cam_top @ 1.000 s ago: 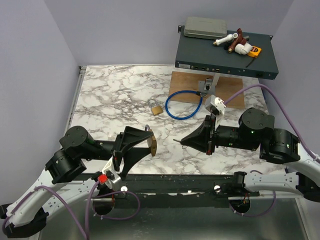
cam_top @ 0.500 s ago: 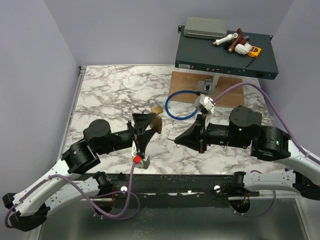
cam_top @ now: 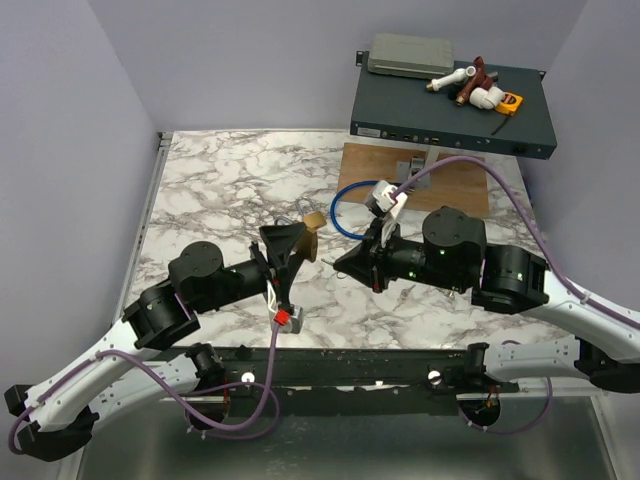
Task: Unlock with the key
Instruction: Unlock the lock.
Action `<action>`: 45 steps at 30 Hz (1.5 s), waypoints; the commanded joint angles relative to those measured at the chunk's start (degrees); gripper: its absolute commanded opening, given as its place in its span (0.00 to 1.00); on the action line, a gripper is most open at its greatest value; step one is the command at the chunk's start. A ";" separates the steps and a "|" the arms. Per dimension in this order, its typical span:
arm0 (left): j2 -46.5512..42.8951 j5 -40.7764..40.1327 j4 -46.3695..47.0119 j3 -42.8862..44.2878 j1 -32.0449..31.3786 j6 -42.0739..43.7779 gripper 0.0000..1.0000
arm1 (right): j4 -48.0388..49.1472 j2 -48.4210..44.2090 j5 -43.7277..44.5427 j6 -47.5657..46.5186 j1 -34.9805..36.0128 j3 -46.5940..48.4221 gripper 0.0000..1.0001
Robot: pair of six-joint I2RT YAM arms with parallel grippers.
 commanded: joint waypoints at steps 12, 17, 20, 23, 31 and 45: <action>-2.34 -0.20 1.48 3.34 -0.52 5.49 0.00 | 3.34 4.12 4.99 -1.64 -0.18 3.02 0.01; -2.27 -0.21 1.57 3.52 -0.52 5.65 0.00 | 3.25 4.81 5.23 -1.34 -0.20 3.14 0.01; -2.35 -0.37 1.69 3.45 -0.52 5.71 0.00 | 3.17 5.25 4.89 -1.10 -0.25 2.86 0.01; -2.39 -0.38 1.79 3.45 -0.51 5.73 0.00 | 3.15 5.41 4.80 -0.95 -0.19 2.83 0.01; -2.60 -0.30 1.83 3.27 -0.52 6.08 0.00 | 3.59 5.39 5.58 -0.70 -0.23 2.49 0.01; -2.98 -0.08 1.78 2.83 -0.52 6.98 0.00 | 5.22 6.35 4.92 -0.12 -0.24 1.67 0.01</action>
